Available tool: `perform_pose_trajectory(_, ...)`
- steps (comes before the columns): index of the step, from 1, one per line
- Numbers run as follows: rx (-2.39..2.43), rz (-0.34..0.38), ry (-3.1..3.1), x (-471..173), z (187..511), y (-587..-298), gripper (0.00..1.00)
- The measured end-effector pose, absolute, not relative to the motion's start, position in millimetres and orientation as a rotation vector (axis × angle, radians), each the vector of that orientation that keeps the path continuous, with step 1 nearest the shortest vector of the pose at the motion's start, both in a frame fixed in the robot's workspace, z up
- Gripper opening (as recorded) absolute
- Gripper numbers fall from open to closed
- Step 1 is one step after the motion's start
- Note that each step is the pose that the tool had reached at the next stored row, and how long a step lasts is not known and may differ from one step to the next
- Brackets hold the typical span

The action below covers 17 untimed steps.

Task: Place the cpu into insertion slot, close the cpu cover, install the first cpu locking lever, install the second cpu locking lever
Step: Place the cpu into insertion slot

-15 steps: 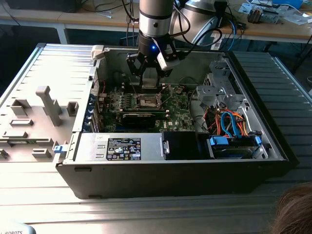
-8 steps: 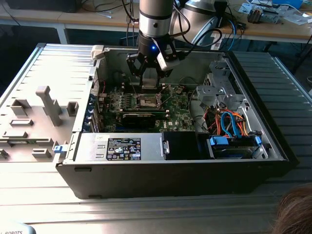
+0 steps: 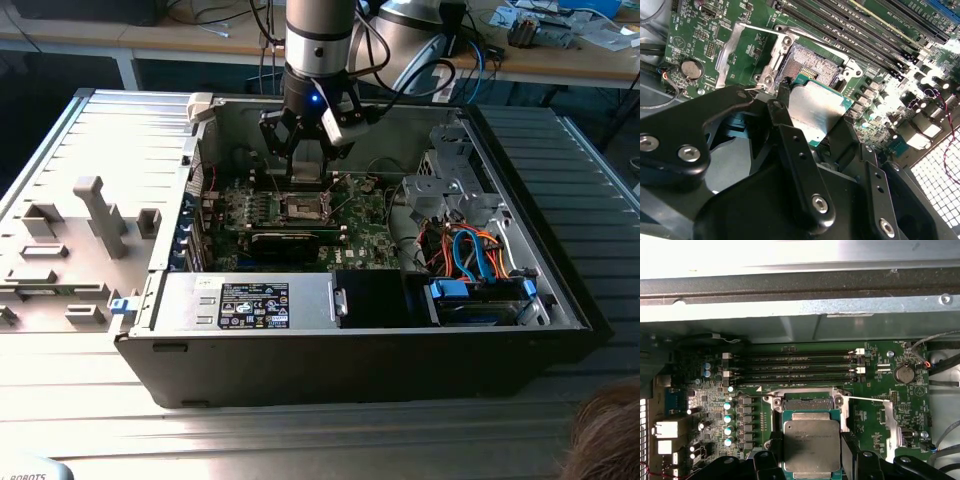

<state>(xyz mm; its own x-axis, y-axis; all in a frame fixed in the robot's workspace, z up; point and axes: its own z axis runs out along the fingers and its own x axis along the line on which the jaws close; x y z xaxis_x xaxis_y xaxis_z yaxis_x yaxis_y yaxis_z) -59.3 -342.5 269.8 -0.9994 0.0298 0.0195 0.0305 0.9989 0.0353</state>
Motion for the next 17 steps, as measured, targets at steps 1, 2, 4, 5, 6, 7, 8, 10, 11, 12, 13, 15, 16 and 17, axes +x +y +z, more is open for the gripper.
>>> perform_pose_trajectory(1, -0.048, -0.055, -3.122, -59.3, 269.7, -342.5, 0.55)
perform_pose_trajectory(2, -0.048, -0.055, -3.122, -59.3, 269.5, -342.5, 0.55)
perform_pose_trajectory(4, -0.050, -0.053, -3.122, -59.3, 269.2, -342.5, 0.55)
perform_pose_trajectory(5, -0.050, -0.053, -3.122, -59.3, 269.1, -342.5, 0.55)
perform_pose_trajectory(6, -0.050, -0.052, -3.122, -59.3, 269.0, -342.5, 0.55)
perform_pose_trajectory(7, -0.051, -0.052, -3.122, -59.3, 268.9, -342.5, 0.55)
perform_pose_trajectory(8, -0.053, -0.051, -3.122, -59.3, 268.3, -342.5, 0.55)
perform_pose_trajectory(10, -0.055, -0.049, -3.122, -59.3, 267.7, -342.5, 0.55)
perform_pose_trajectory(11, -0.055, -0.049, -3.122, -59.3, 267.7, -342.5, 0.55)
perform_pose_trajectory(12, -0.056, -0.049, -3.122, -59.3, 267.6, -342.5, 0.55)
perform_pose_trajectory(13, -0.057, -0.048, -3.122, -59.3, 267.6, -342.5, 0.55)
perform_pose_trajectory(15, -0.079, -0.044, -3.122, -59.3, 263.9, -342.5, 0.55)
perform_pose_trajectory(16, -0.098, -0.044, -3.121, -59.3, 261.1, -342.5, 0.55)
perform_pose_trajectory(17, -0.098, -0.044, -3.121, -59.3, 261.1, -342.5, 0.55)
